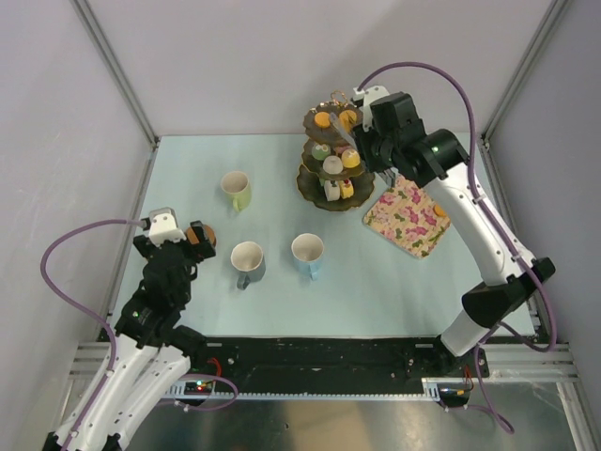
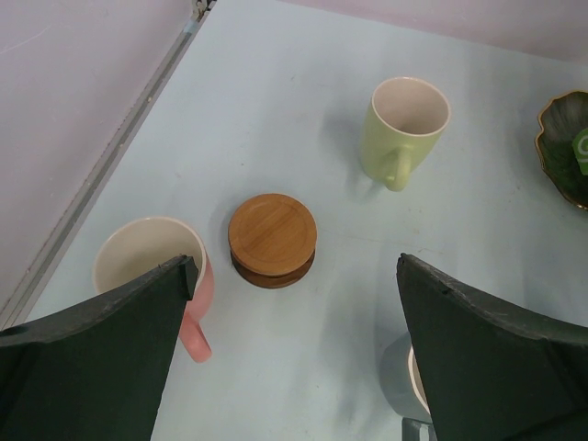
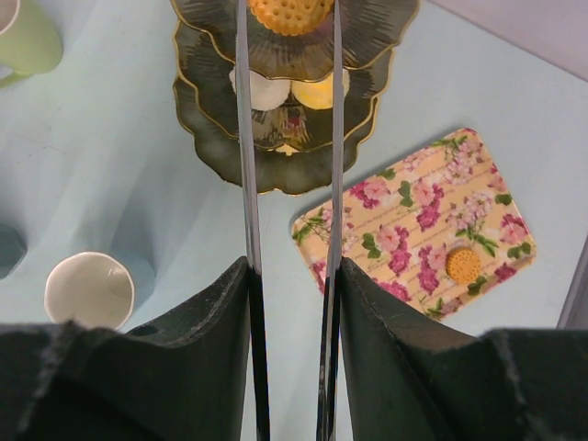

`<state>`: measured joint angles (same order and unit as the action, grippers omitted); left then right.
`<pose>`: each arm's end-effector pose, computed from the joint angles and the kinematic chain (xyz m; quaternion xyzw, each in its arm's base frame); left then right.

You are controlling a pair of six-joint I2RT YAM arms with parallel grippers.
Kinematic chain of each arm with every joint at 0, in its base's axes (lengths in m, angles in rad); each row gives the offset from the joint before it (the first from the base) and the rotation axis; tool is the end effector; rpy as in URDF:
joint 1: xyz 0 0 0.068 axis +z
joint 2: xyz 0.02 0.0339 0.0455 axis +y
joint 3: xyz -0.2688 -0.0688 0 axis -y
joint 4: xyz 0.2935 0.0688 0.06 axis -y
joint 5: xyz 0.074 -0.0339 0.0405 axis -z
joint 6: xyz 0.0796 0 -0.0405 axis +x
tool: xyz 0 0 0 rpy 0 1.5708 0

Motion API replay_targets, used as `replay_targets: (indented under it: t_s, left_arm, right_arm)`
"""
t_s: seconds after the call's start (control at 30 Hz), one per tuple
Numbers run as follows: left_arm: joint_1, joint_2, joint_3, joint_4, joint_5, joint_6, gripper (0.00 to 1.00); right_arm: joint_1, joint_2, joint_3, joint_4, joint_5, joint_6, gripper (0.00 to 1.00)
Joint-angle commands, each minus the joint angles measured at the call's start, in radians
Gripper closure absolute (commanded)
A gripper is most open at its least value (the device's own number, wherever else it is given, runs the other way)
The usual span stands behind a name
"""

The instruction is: Serve the afternoon tea

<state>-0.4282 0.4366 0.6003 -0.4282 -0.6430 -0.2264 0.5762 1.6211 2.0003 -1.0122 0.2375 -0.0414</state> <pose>0.1919 -0.0351 0.2982 -0.1151 0.7690 0.0523 0.6266 0.3506 0.2055 0.4568 -0.2182 0.8602 0.0166 0.4607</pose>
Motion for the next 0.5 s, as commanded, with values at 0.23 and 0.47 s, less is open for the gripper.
replay_targets:
  t_s: [0.23,0.47]
  left_arm:
    - [-0.006,-0.010,-0.008,0.032,-0.006,0.018,0.02]
    - [-0.006,-0.012,-0.008,0.032,-0.009,0.019,0.02]
  right_arm:
    - [0.015,0.068,0.079,0.070,-0.046,-0.009,0.57]
    - [0.018,0.105,0.083,0.073,-0.057,-0.003,0.55]
